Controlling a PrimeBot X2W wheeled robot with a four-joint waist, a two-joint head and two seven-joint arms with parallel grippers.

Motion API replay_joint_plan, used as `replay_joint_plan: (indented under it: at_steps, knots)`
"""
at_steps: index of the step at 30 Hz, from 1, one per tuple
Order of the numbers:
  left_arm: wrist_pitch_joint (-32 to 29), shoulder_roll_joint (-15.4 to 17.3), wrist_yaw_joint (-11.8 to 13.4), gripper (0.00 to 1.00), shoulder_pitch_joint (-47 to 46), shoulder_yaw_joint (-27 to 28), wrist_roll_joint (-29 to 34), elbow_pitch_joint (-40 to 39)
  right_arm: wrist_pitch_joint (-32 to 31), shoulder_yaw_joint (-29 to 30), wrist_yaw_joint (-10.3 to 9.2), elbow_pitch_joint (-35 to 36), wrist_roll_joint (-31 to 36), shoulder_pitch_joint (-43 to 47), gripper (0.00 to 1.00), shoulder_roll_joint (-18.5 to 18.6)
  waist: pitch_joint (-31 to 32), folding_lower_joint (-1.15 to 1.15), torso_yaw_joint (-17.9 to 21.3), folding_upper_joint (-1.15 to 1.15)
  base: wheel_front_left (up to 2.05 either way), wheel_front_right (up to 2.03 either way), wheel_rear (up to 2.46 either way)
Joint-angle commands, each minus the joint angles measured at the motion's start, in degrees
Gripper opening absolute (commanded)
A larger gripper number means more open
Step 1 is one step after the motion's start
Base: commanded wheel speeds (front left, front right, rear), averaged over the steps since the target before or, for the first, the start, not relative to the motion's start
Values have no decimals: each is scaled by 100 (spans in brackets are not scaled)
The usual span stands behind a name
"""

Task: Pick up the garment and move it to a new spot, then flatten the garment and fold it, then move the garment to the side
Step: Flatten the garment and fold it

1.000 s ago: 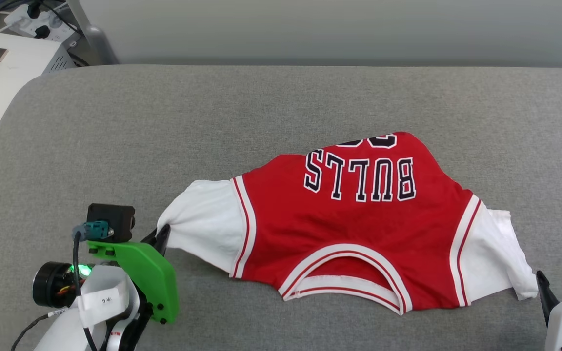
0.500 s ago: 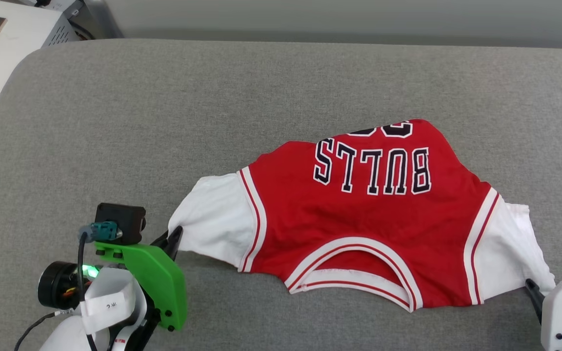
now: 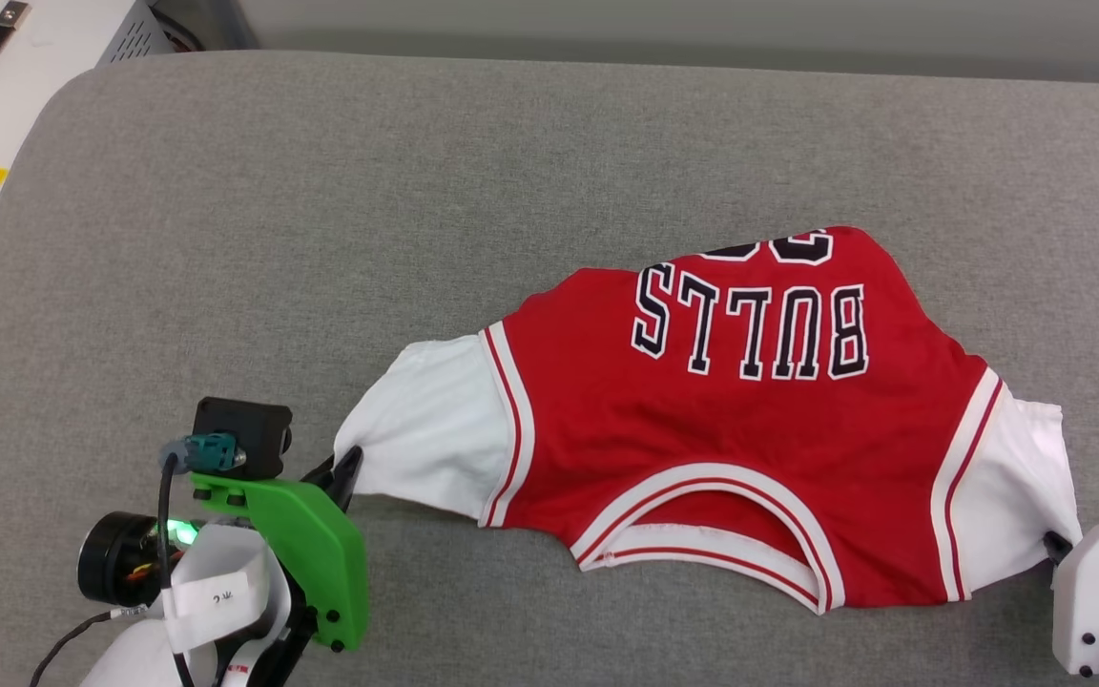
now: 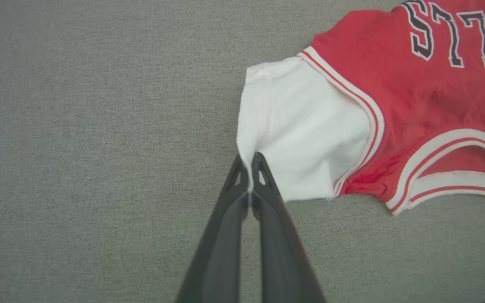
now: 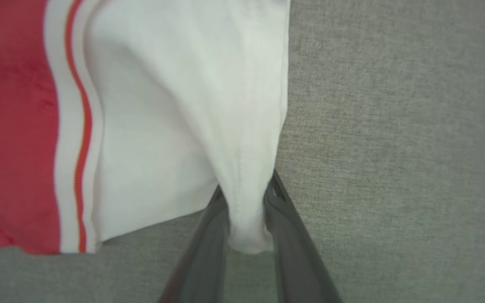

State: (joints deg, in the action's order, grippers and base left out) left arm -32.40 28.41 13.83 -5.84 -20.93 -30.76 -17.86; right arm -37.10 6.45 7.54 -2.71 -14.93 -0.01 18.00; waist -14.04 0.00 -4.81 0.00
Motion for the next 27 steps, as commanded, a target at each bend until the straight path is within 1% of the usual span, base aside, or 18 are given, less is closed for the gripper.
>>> replay_joint_plan:
  at_steps: [1,7,12,15,18,22,27]
  knots:
    - [-27,39,29,0,16,2,-26,7,40,-39,-5,-122,-54,-5,0,16,75,0,8,0,0,0,0]
    - [41,78,11,0,81,58,-84,-3,219,1,-5,-5,-147,31,0,189,377,0,51,0,0,0,0]
    - [97,230,-62,0,83,196,-142,-100,265,155,-5,448,-488,-48,0,390,663,0,127,0,0,0,0]
    - [129,332,-146,0,-1,322,-218,-209,186,263,-5,785,-765,-217,0,619,841,0,187,0,0,0,0]
    - [167,488,-227,0,-210,511,-241,-335,12,406,-5,1089,-1055,-533,0,888,1034,0,259,0,0,0,0]
    - [180,693,-334,0,-586,767,-277,-451,-201,538,-5,1373,-1359,-1063,0,1128,1243,0,343,0,0,0,0]
    - [209,865,-434,0,-1135,1052,-330,-575,-299,497,-5,1450,-1517,-1782,0,1402,1421,0,423,0,0,0,0]
